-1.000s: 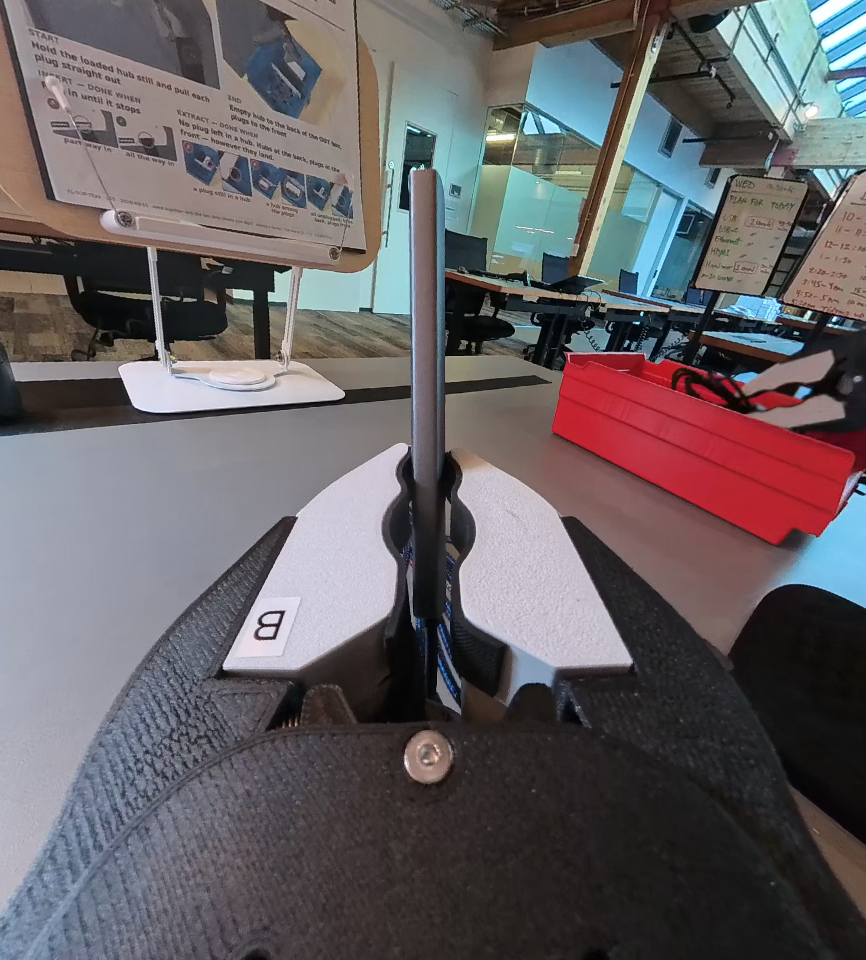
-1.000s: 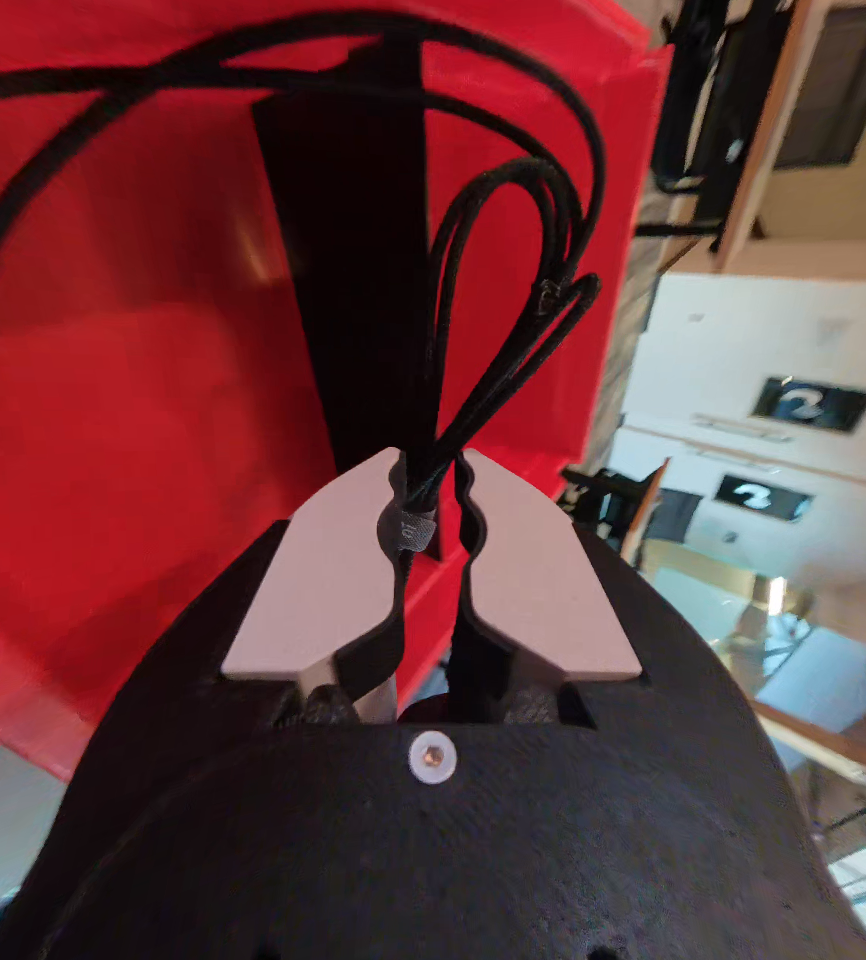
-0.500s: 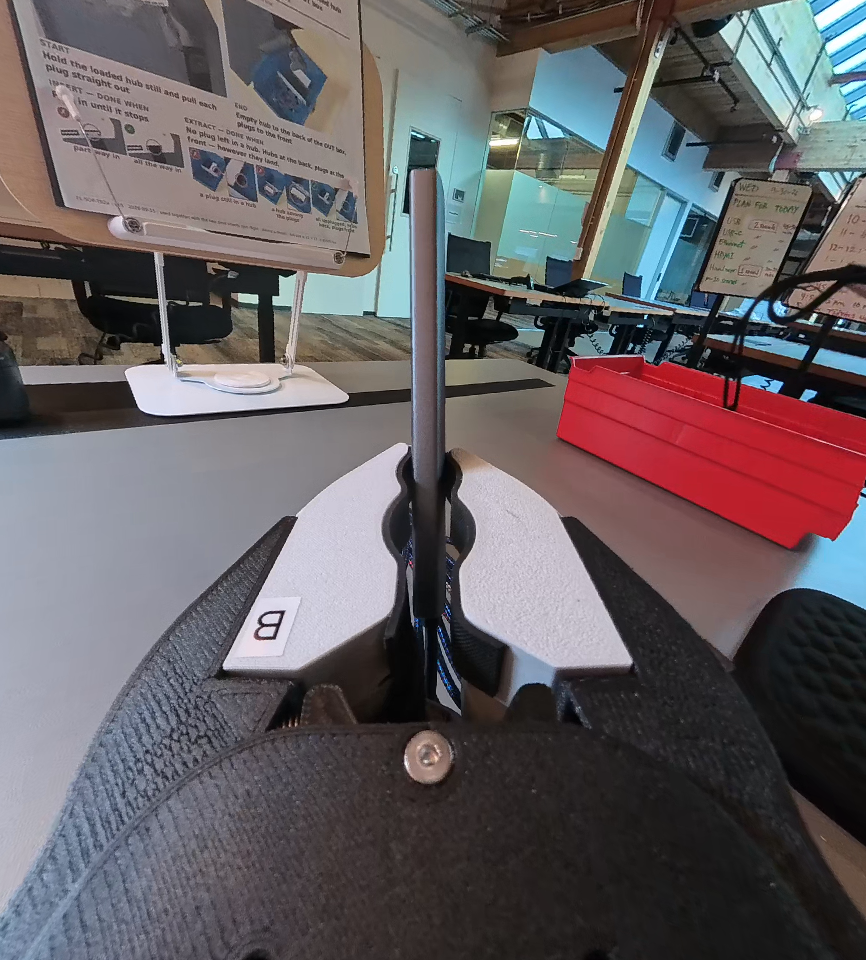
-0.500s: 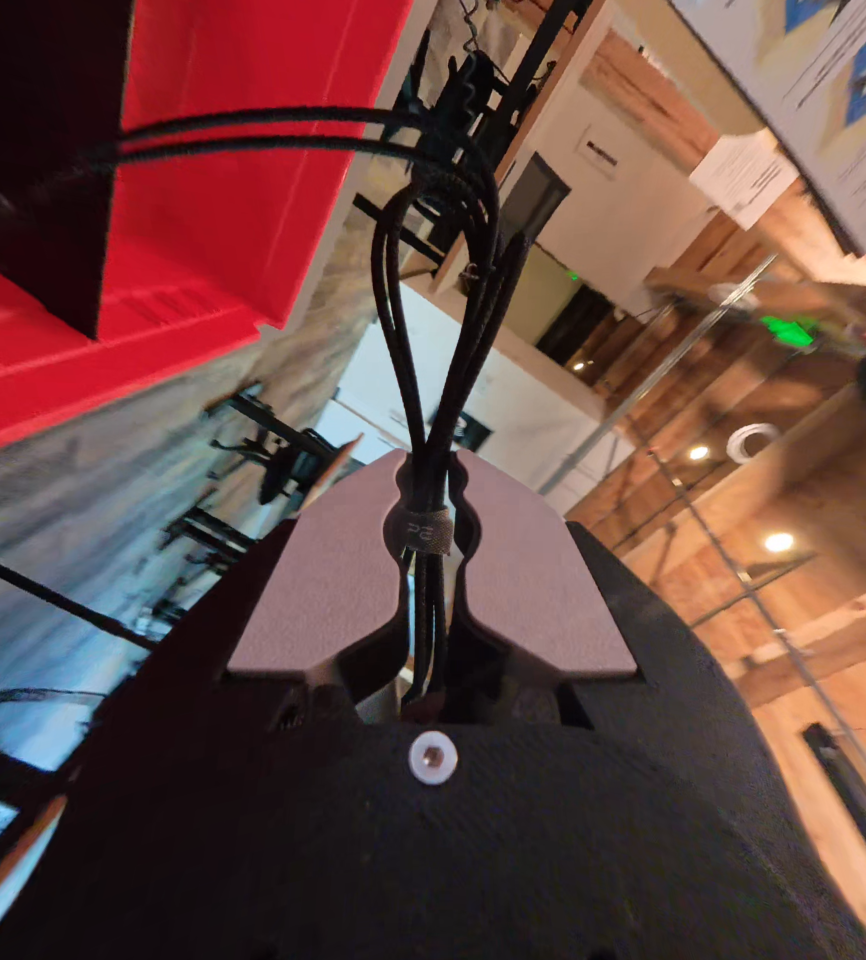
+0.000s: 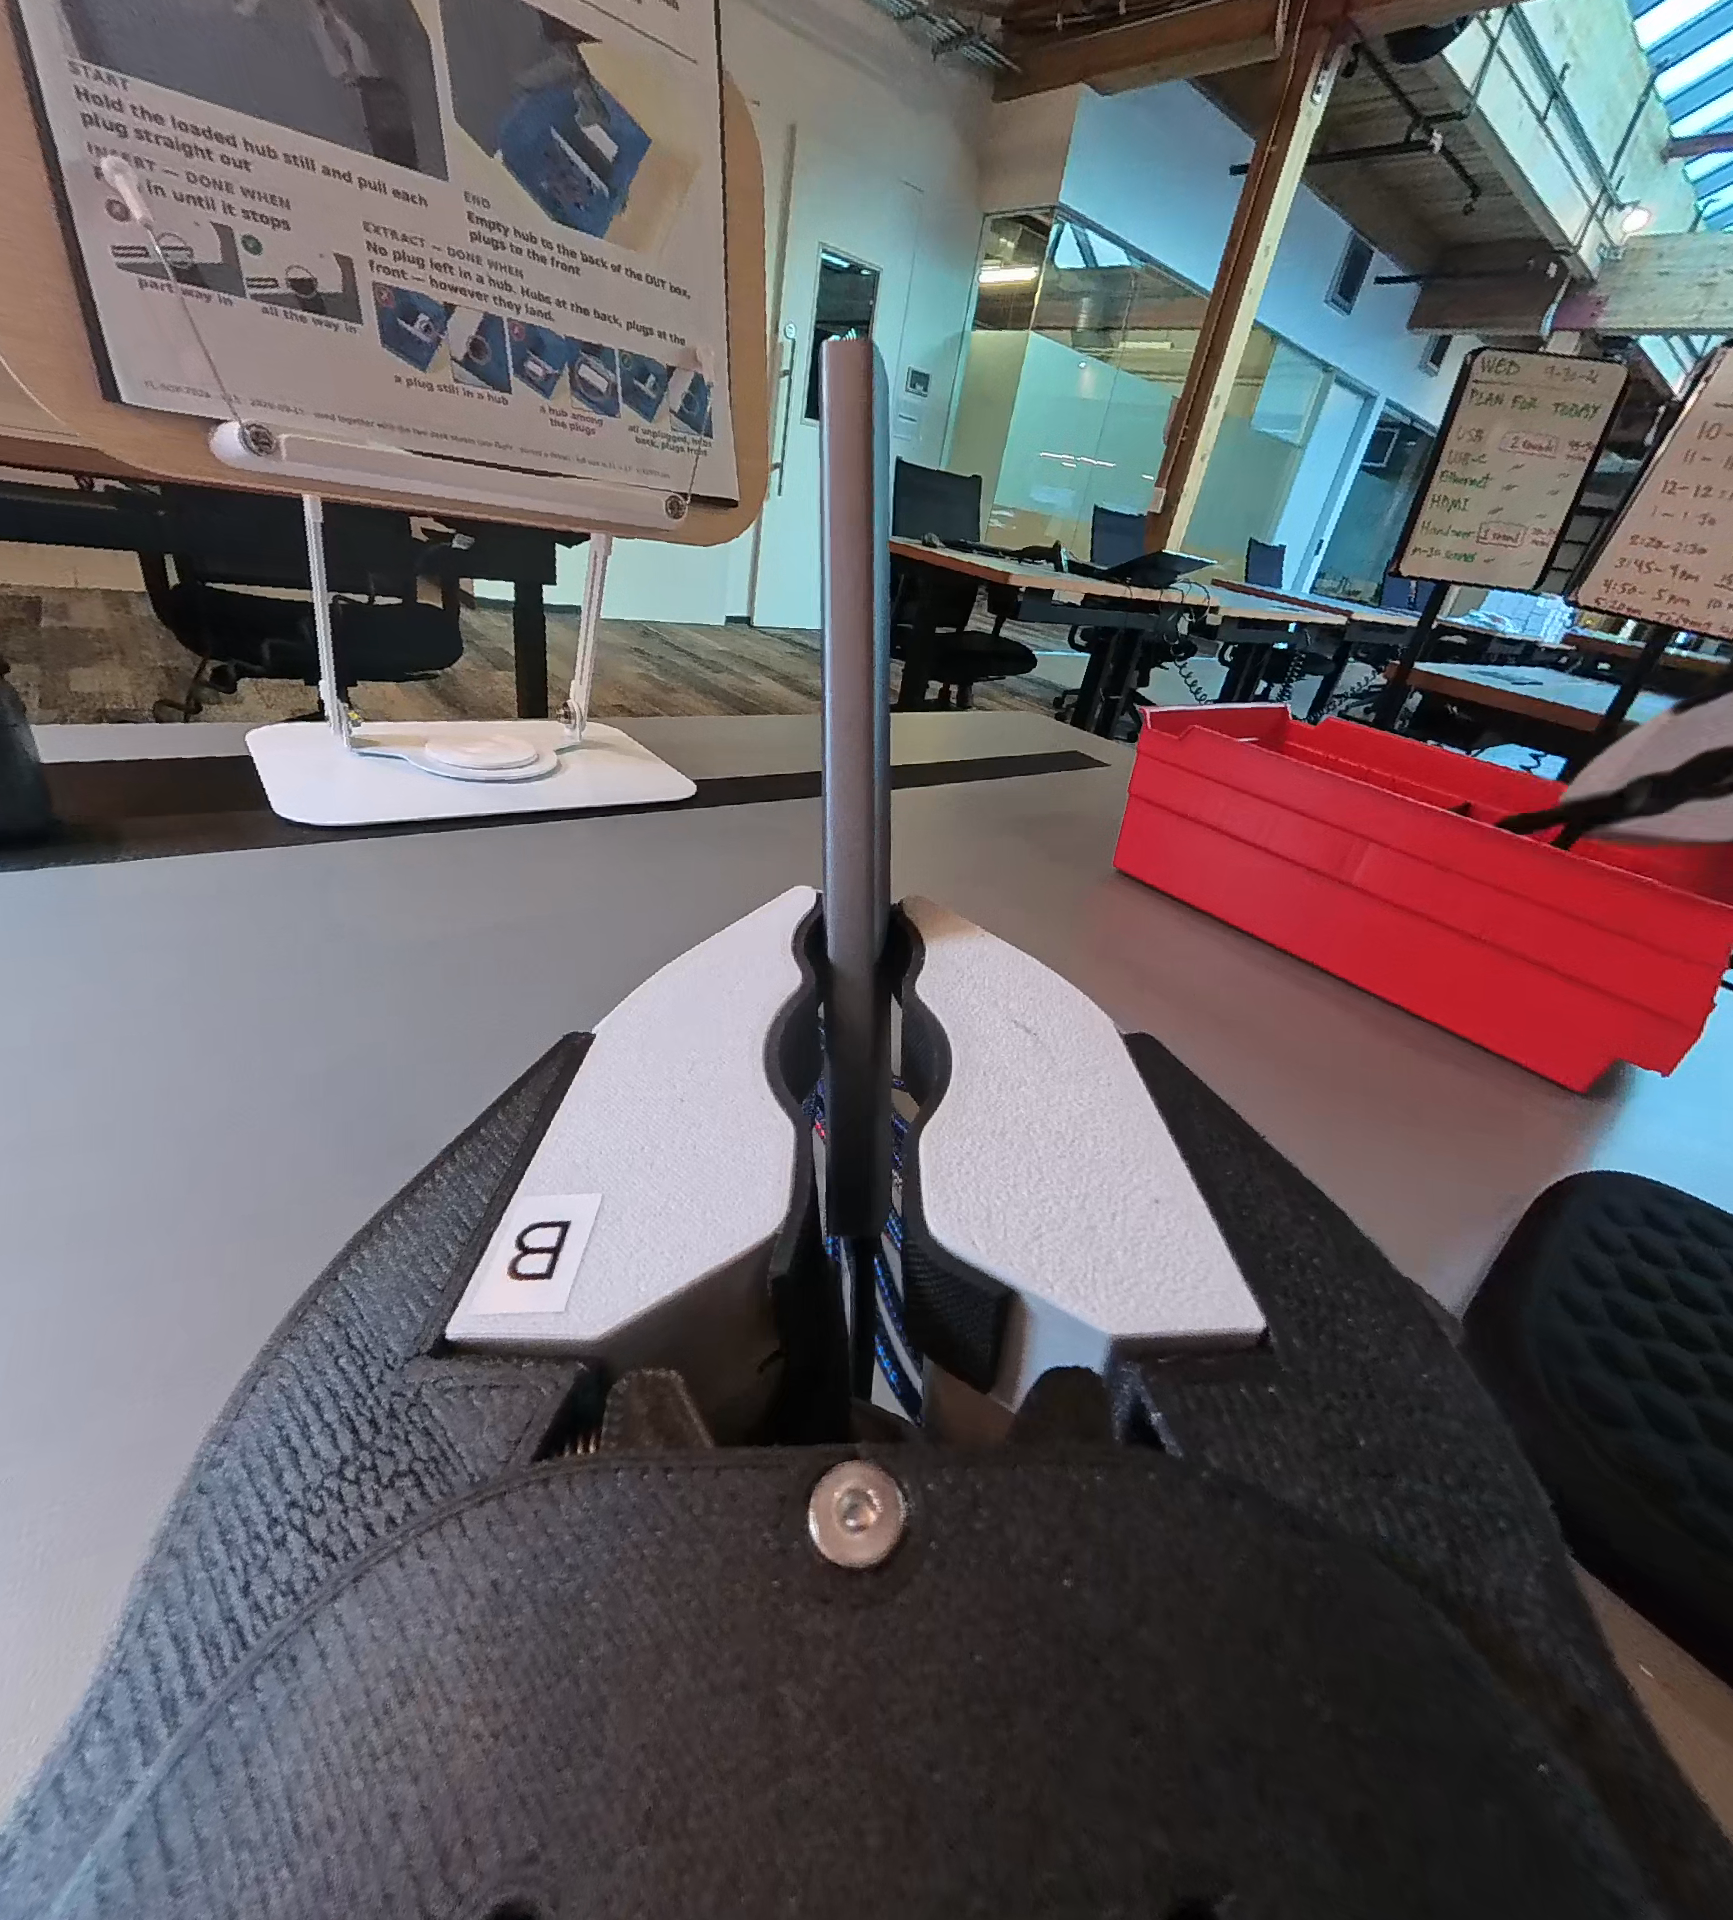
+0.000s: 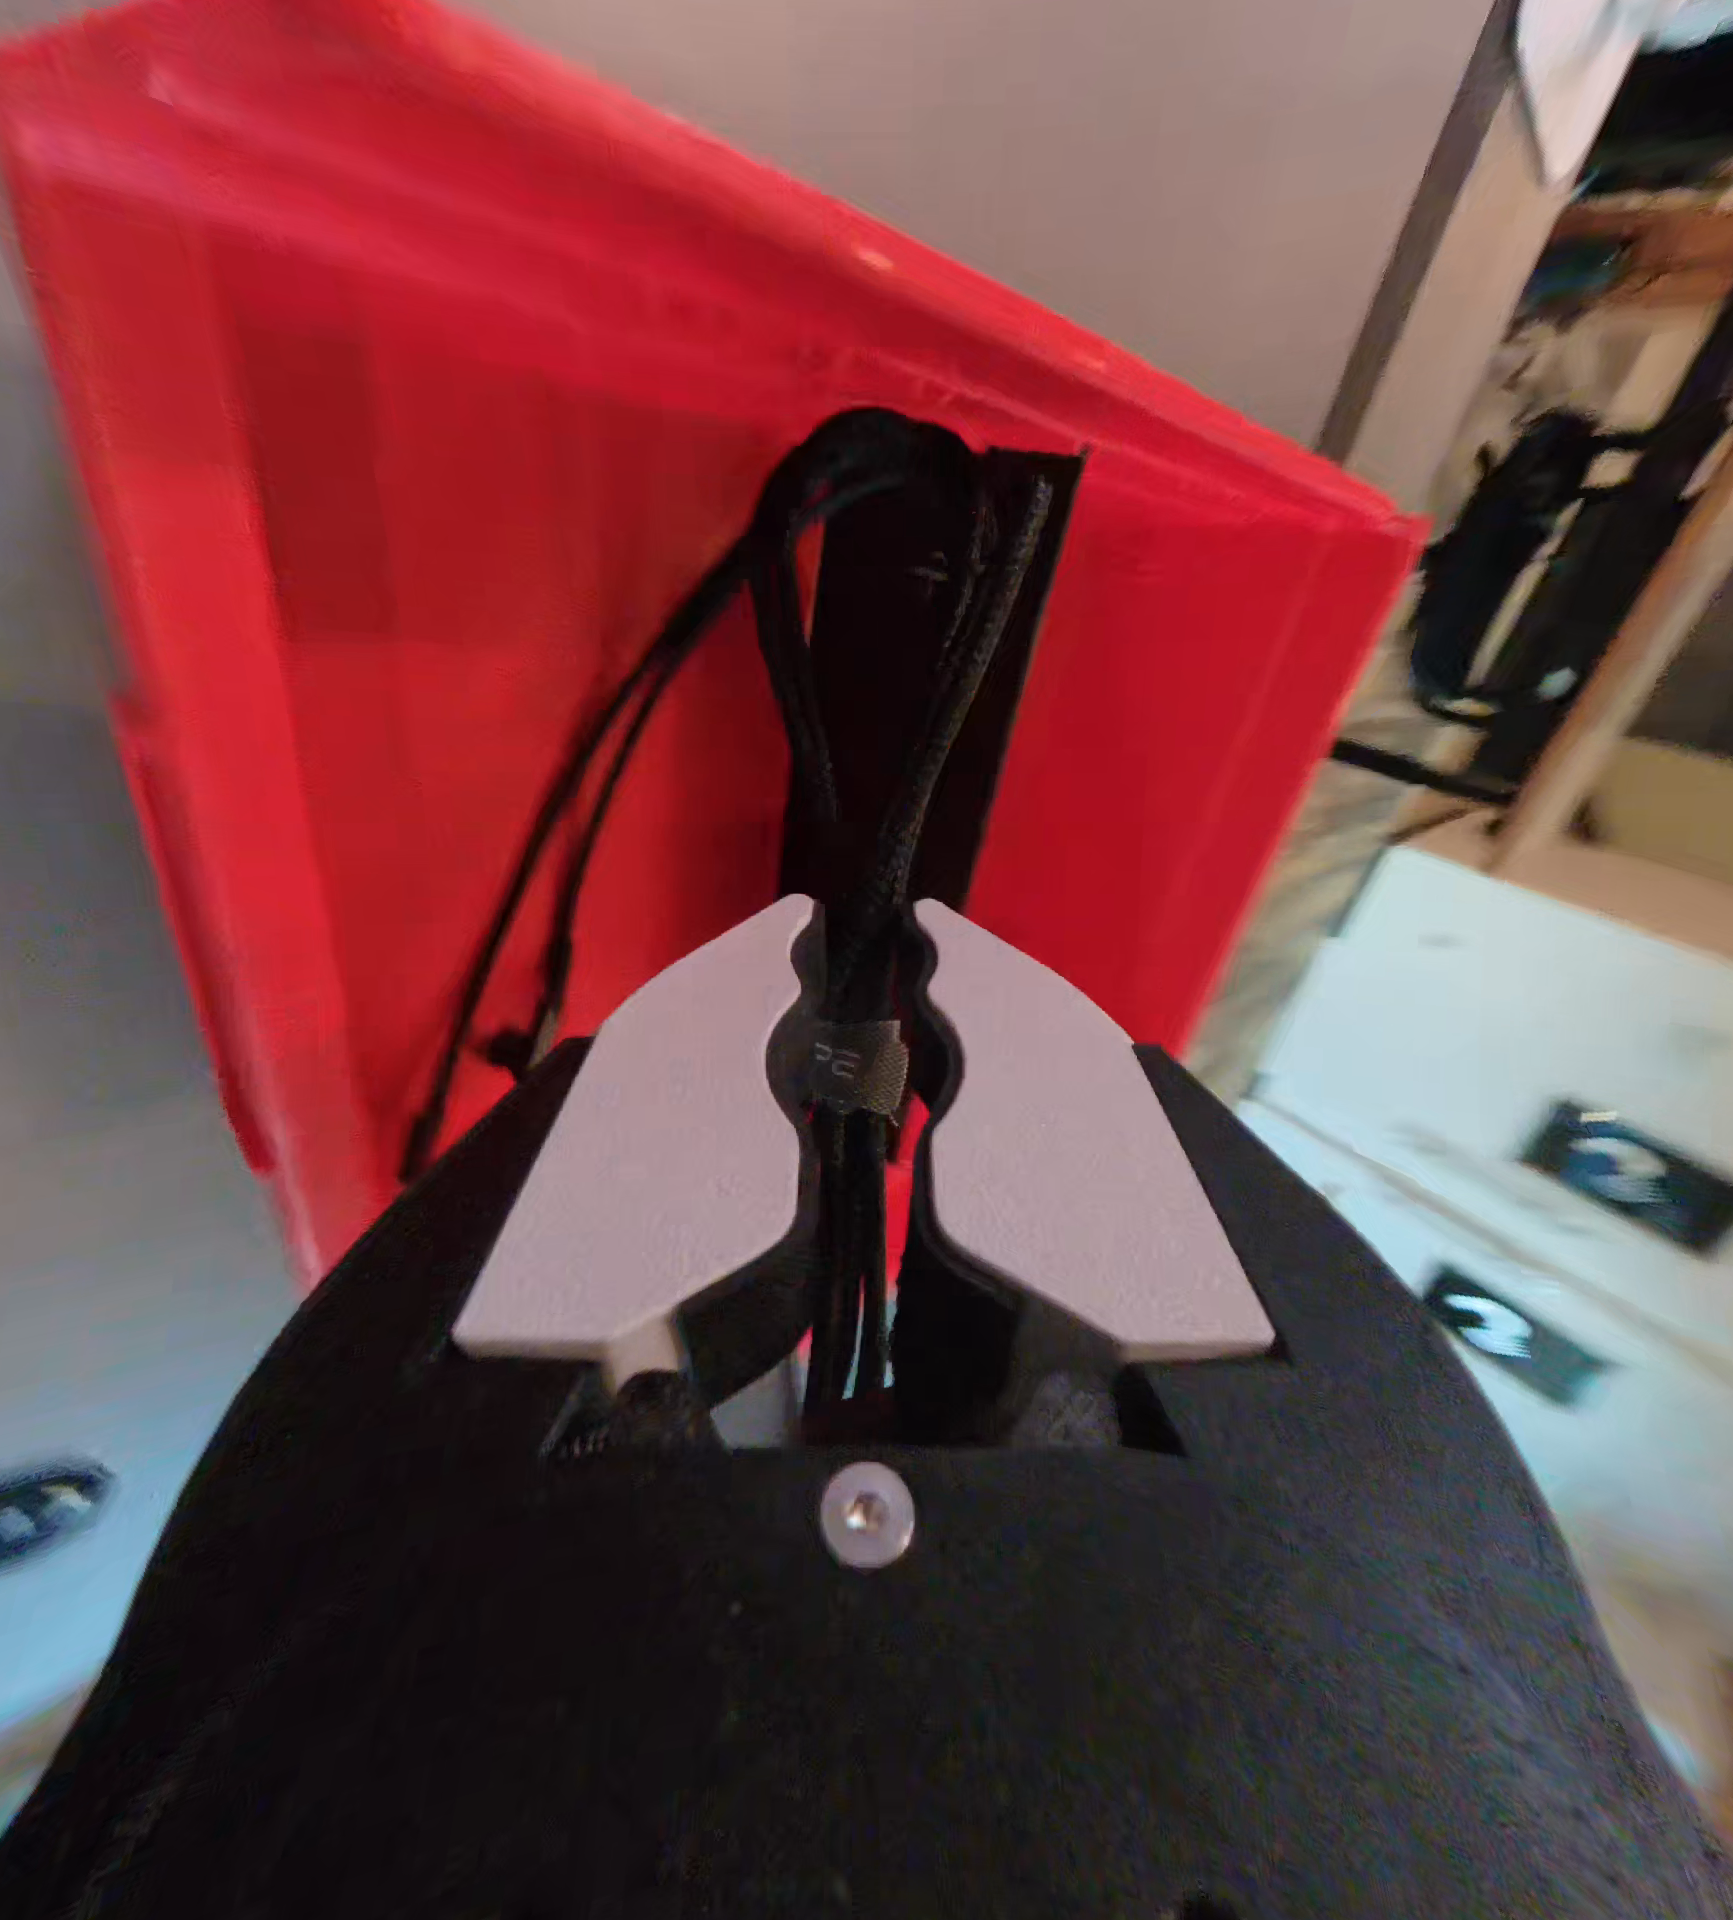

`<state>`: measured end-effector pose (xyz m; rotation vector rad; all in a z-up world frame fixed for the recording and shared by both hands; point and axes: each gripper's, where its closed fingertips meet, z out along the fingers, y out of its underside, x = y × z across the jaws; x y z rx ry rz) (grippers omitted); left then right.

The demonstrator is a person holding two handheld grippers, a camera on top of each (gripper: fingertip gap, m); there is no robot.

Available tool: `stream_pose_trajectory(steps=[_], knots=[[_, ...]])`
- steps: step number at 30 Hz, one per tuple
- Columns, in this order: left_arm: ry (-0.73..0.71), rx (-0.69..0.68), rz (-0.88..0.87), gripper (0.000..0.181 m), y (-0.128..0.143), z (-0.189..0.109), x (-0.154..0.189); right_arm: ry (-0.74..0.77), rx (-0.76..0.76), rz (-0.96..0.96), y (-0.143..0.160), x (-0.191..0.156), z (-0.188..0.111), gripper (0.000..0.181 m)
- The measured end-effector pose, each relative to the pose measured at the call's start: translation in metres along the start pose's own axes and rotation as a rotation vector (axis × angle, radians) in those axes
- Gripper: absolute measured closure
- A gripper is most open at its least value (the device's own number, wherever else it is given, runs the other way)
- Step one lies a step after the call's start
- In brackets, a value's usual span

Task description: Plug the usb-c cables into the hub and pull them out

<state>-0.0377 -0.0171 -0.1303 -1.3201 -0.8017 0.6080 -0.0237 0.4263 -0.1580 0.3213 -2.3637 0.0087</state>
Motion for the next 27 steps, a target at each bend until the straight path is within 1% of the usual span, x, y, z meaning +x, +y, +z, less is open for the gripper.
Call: stream_pose_trajectory(steps=[5, 7, 8, 10, 11, 13, 15, 16, 19, 21, 23, 25, 27], knots=[[0.008, -0.008, -0.011, 0.172, 0.002, 0.001, 0.001, -0.192, 0.094, 0.377, 0.001, -0.034, 0.034, 0.167], [0.009, -0.008, -0.017, 0.172, 0.002, 0.001, 0.0, -0.251, 0.088, 0.484, 0.005, -0.045, 0.045, 0.165], [0.009, -0.007, -0.023, 0.172, 0.002, 0.001, 0.0, -0.271, 0.069, 0.527, 0.007, -0.048, 0.048, 0.162], [0.012, -0.005, -0.037, 0.172, 0.002, 0.0, -0.001, -0.276, 0.07, 0.624, 0.009, -0.043, 0.048, 0.144], [0.012, -0.003, -0.043, 0.172, 0.001, 0.0, -0.001, -0.249, 0.101, 0.676, 0.008, -0.034, 0.043, 0.136], [0.013, 0.006, -0.052, 0.172, -0.001, -0.001, -0.001, -0.119, 0.221, 0.781, 0.004, -0.003, 0.026, 0.127], [0.018, 0.018, -0.064, 0.172, -0.003, -0.002, -0.001, 0.069, 0.378, 0.927, 0.005, 0.037, -0.003, 0.121], [0.021, 0.024, -0.071, 0.172, -0.004, -0.002, -0.001, 0.166, 0.485, 1.021, 0.003, 0.059, -0.023, 0.117], [0.024, 0.026, -0.079, 0.172, -0.005, -0.003, -0.001, 0.407, 0.897, 1.258, -0.018, 0.112, -0.095, 0.115], [0.024, 0.024, -0.076, 0.171, -0.005, -0.003, 0.0, 0.465, 1.124, 1.311, -0.049, 0.127, -0.13, 0.117], [0.023, 0.025, -0.075, 0.172, -0.005, -0.003, 0.0, 0.461, 1.267, 1.364, -0.084, 0.135, -0.144, 0.116], [0.02, 0.026, -0.076, 0.172, -0.005, -0.003, -0.001, 0.394, 1.398, 1.405, -0.126, 0.141, -0.147, 0.12], [0.02, 0.029, -0.077, 0.172, -0.005, -0.004, -0.001, 0.291, 1.521, 1.432, -0.173, 0.149, -0.143, 0.132]])
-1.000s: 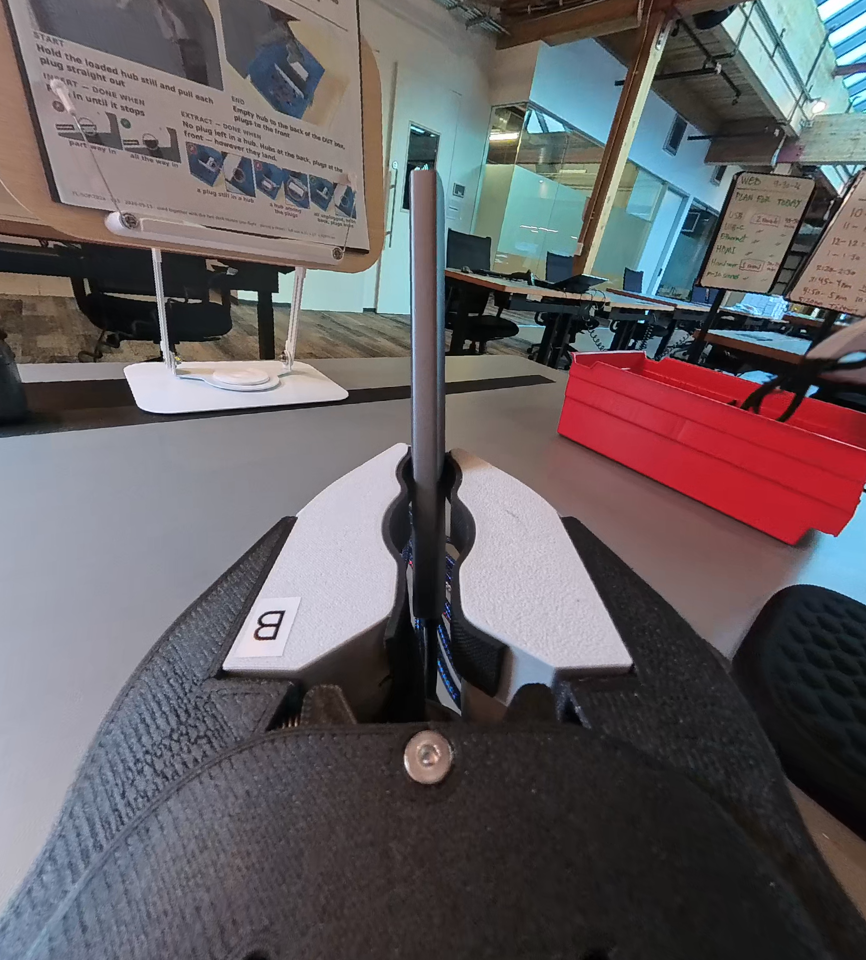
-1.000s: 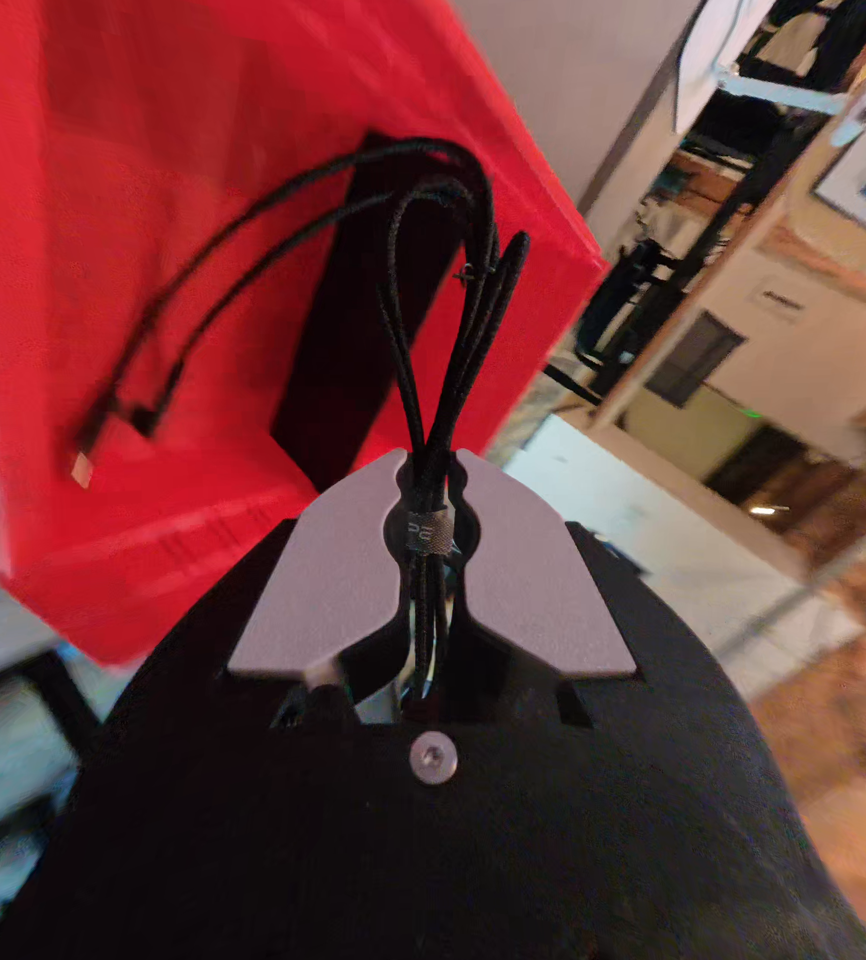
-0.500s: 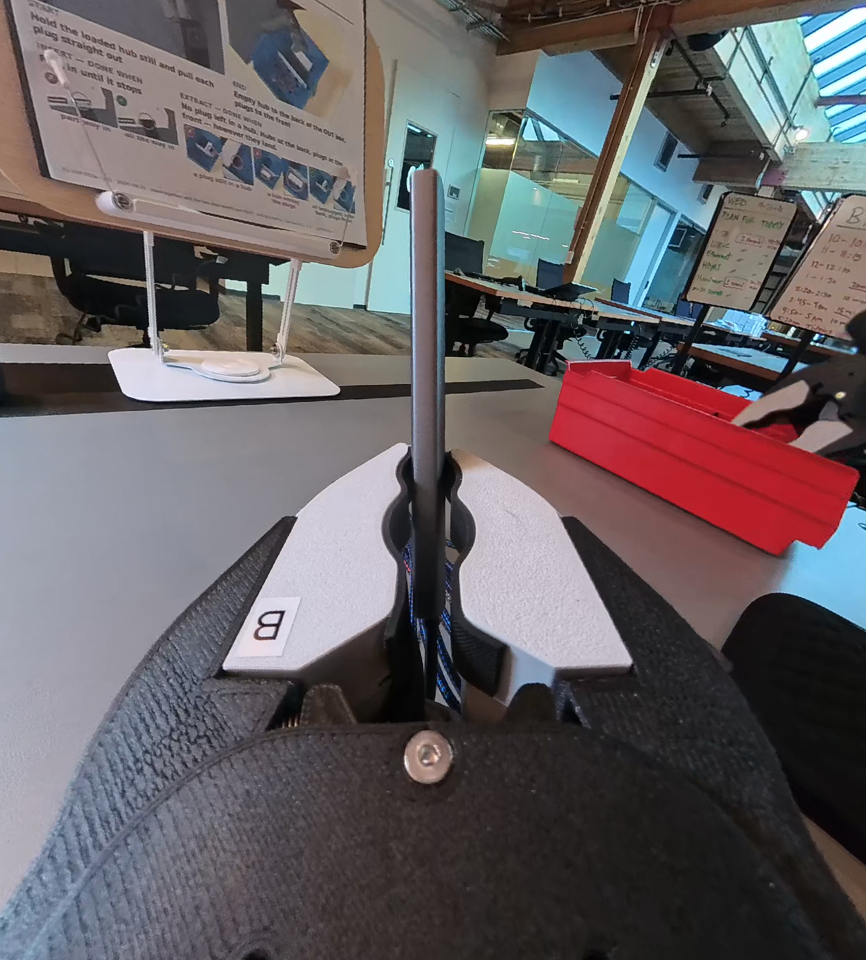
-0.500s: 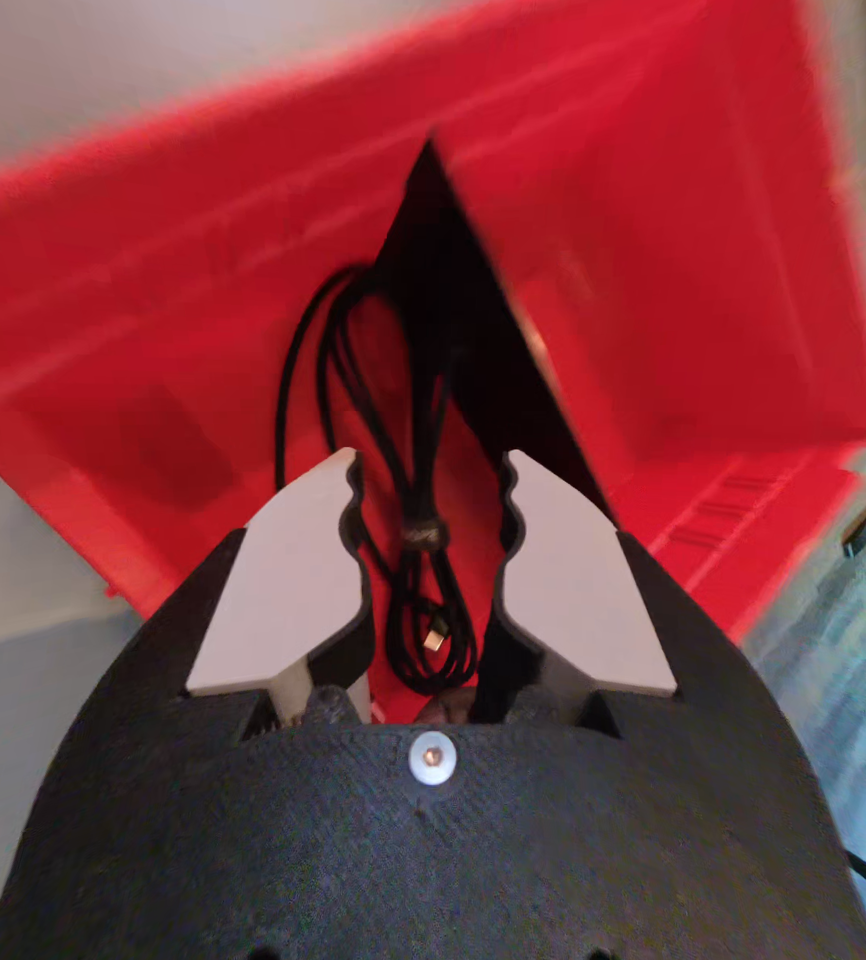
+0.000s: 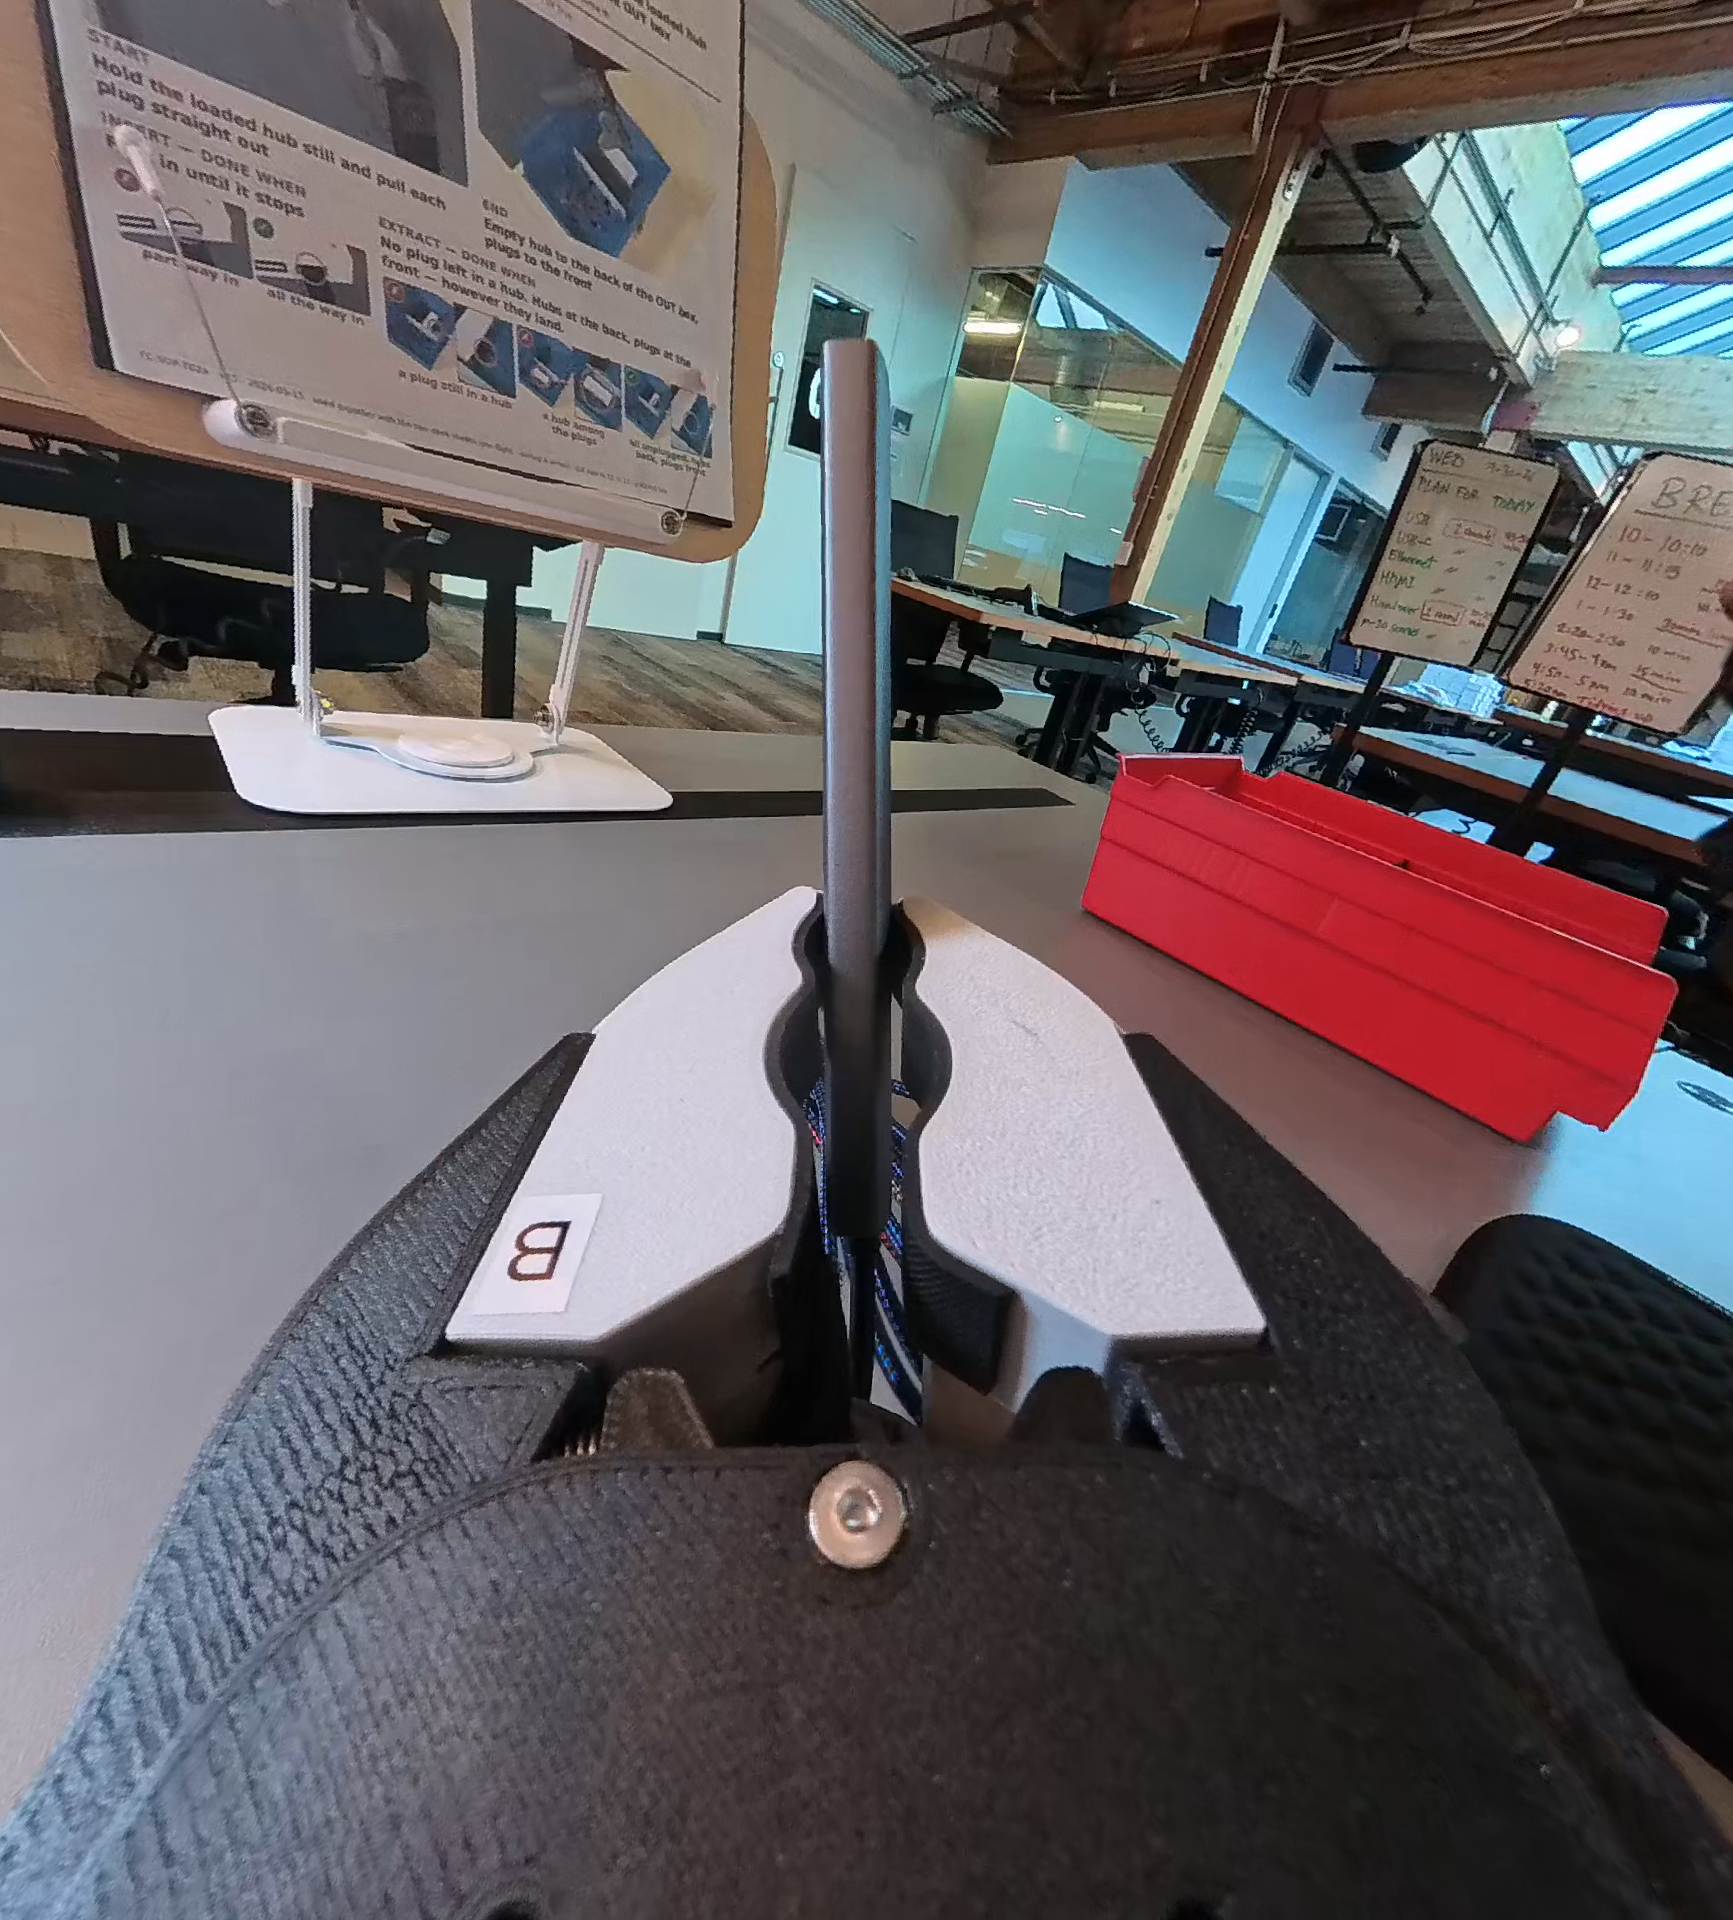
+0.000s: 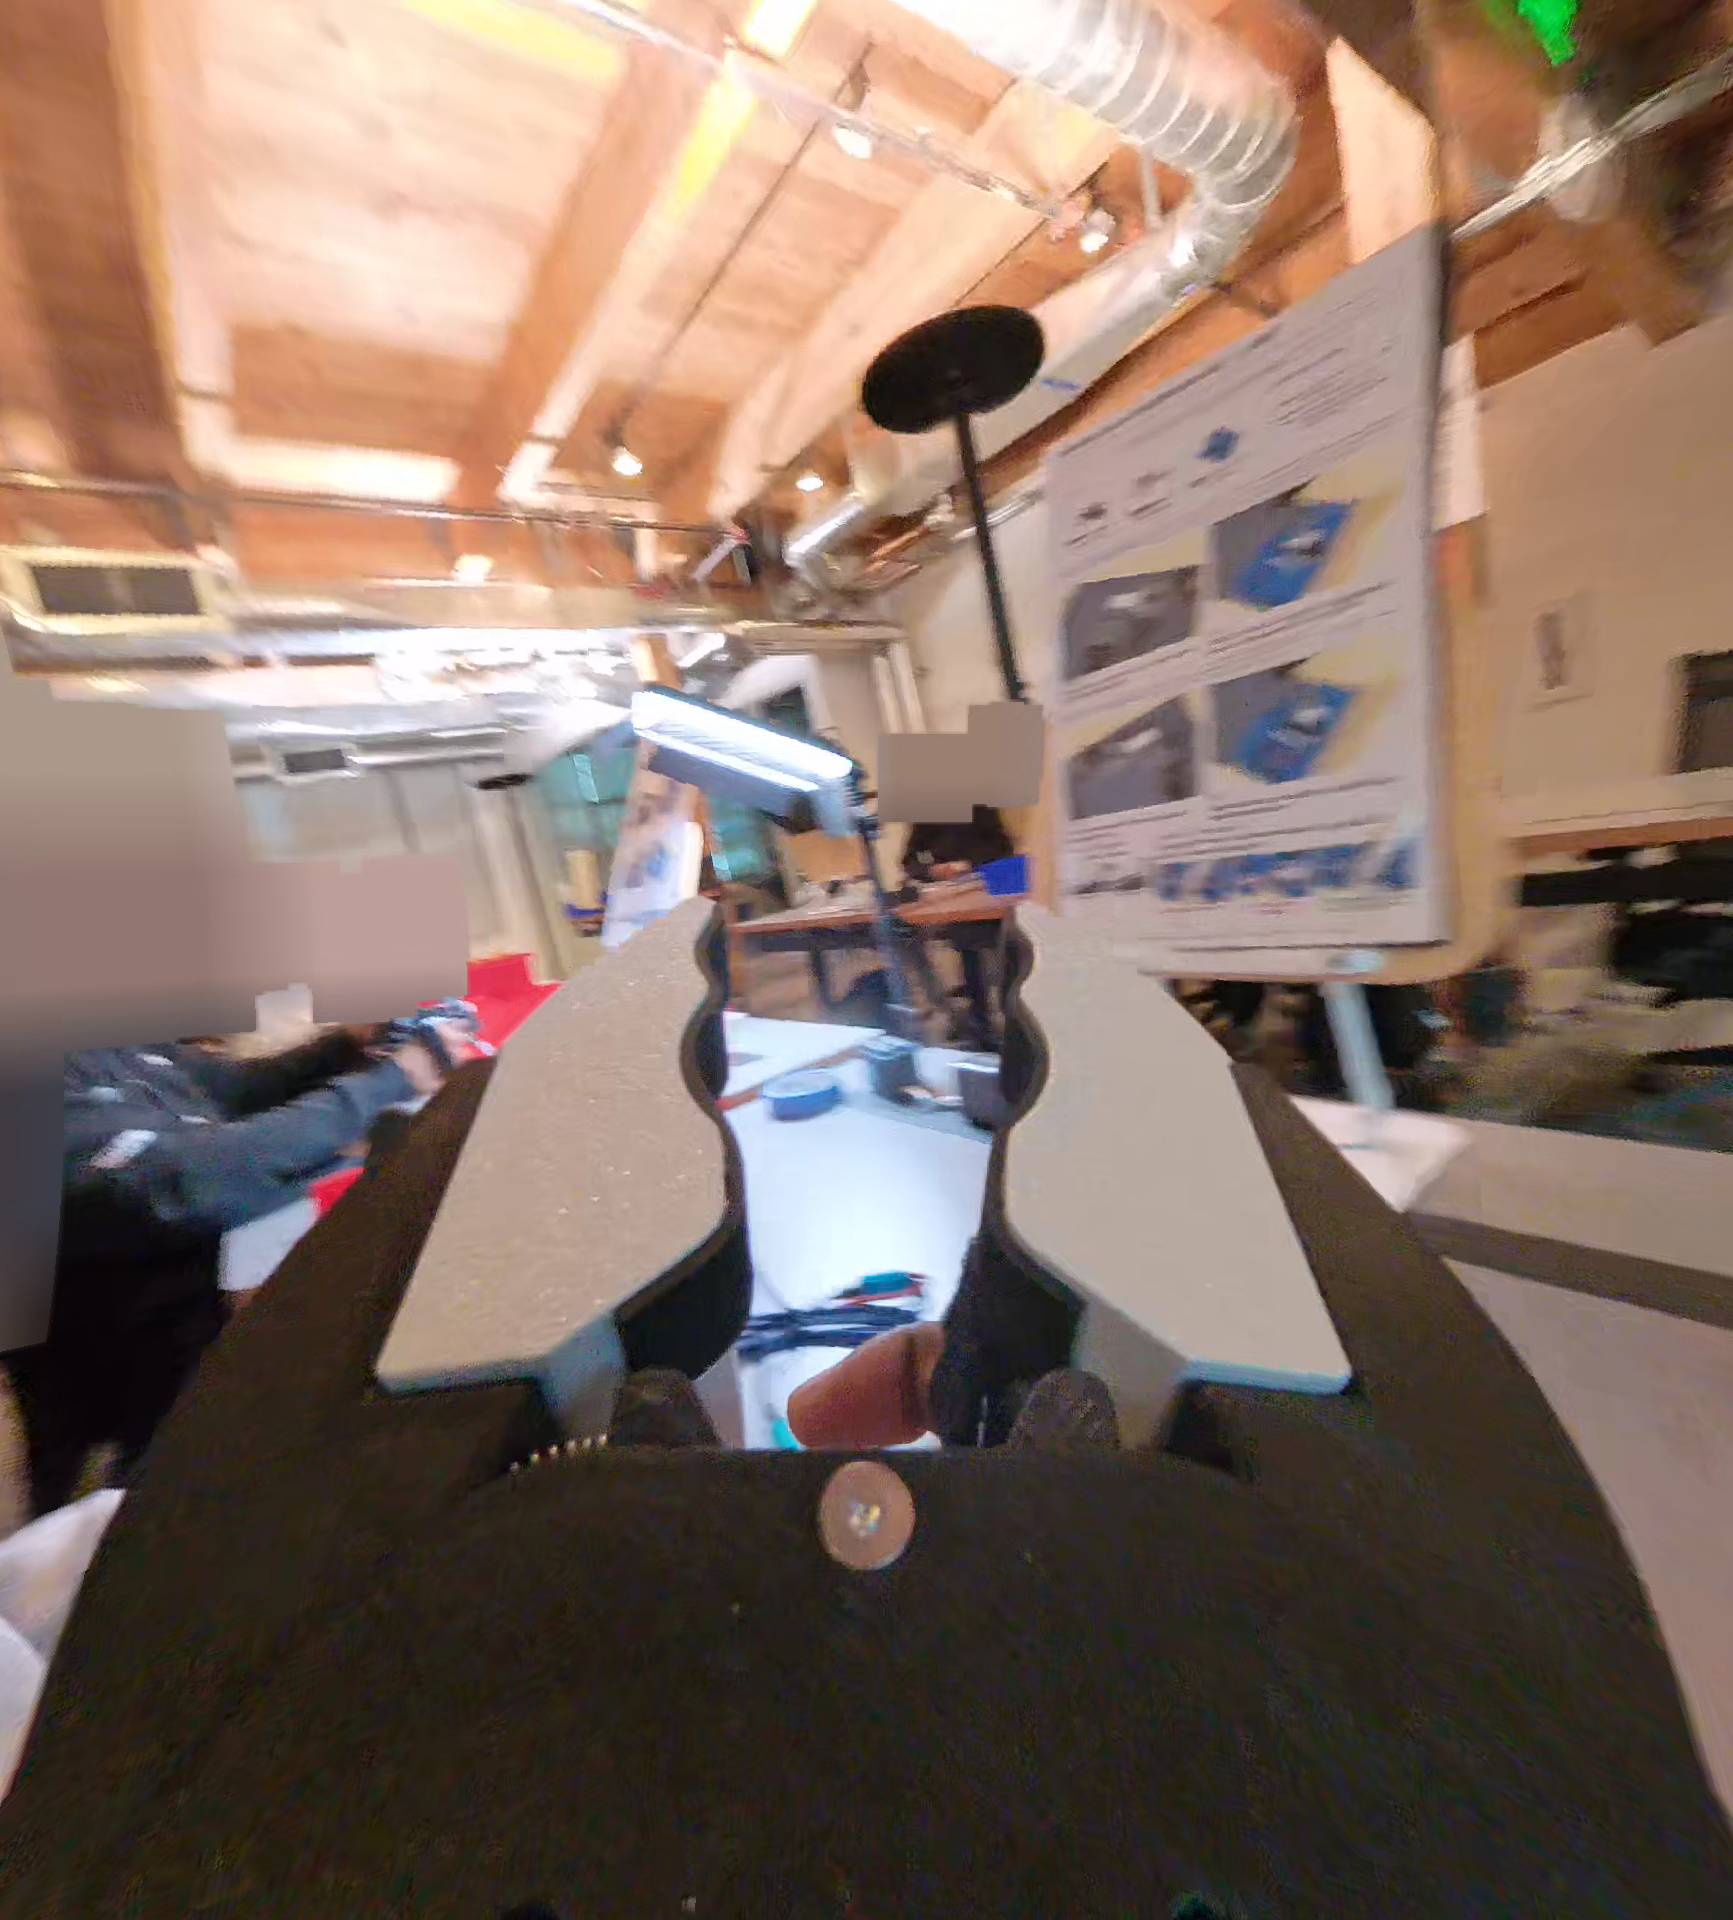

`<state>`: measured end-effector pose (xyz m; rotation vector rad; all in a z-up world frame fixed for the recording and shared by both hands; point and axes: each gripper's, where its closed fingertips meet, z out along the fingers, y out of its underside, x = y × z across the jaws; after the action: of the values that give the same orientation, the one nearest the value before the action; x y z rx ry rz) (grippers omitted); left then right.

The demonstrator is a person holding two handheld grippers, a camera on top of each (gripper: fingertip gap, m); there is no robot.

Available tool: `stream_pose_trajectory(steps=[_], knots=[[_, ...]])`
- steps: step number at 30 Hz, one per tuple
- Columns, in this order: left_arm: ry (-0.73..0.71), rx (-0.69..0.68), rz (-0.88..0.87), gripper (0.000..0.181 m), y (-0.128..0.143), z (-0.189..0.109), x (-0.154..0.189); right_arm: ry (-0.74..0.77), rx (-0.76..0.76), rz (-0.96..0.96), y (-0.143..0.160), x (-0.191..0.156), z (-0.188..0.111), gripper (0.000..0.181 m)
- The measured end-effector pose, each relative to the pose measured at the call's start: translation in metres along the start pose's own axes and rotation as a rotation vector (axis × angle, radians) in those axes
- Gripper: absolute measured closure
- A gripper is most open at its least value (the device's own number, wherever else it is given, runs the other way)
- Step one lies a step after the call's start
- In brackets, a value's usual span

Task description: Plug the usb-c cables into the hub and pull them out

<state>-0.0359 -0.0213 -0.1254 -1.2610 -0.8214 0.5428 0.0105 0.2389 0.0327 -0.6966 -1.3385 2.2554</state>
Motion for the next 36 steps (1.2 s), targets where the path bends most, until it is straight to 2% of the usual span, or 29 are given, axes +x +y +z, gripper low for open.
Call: stream_pose_trajectory(steps=[3, 6, 9, 11, 15, 20, 22, 27, 30, 33, 36], knots=[[0.001, 0.002, -0.001, 0.172, 0.0, 0.0, 0.0, -0.163, -0.103, 0.086, 0.053, -0.044, 0.052, 0.134], [0.003, 0.006, -0.011, 0.172, -0.001, -0.001, -0.001, -0.284, -0.291, 0.034, 0.119, -0.073, 0.092, 0.123], [0.013, 0.018, -0.042, 0.172, -0.003, -0.002, -0.001, -0.288, -0.379, -0.018, 0.168, -0.071, 0.115, 0.117], [0.032, 0.023, -0.071, 0.171, -0.004, -0.002, 0.0, -0.299, -0.423, -0.007, 0.192, -0.07, 0.116, 0.115], [0.08, 0.021, -0.122, 0.171, -0.004, -0.002, 0.005, -0.284, -0.41, 0.019, 0.212, -0.067, 0.108, 0.131], [0.161, 0.021, -0.124, 0.171, -0.005, -0.002, 0.018, -0.263, -0.481, -0.127, 0.234, -0.065, 0.104, 0.144], [0.207, 0.011, -0.123, 0.171, -0.004, -0.001, 0.026, -0.253, -0.501, -0.275, 0.242, -0.068, 0.104, 0.148], [0.263, -0.09, -0.127, 0.171, 0.013, 0.003, 0.037, -0.173, -0.5, -0.783, 0.248, -0.064, 0.104, 0.156], [0.292, -0.148, -0.137, 0.171, 0.022, 0.005, 0.043, -0.214, -0.505, -0.973, 0.258, -0.075, 0.101, 0.157], [0.288, -0.164, -0.126, 0.171, 0.025, 0.006, 0.044, -0.199, -0.532, -1.027, 0.264, -0.074, 0.101, 0.171], [0.296, -0.166, -0.137, 0.171, 0.025, 0.005, 0.044, -0.215, -0.538, -0.947, 0.264, -0.074, 0.101, 0.172]])
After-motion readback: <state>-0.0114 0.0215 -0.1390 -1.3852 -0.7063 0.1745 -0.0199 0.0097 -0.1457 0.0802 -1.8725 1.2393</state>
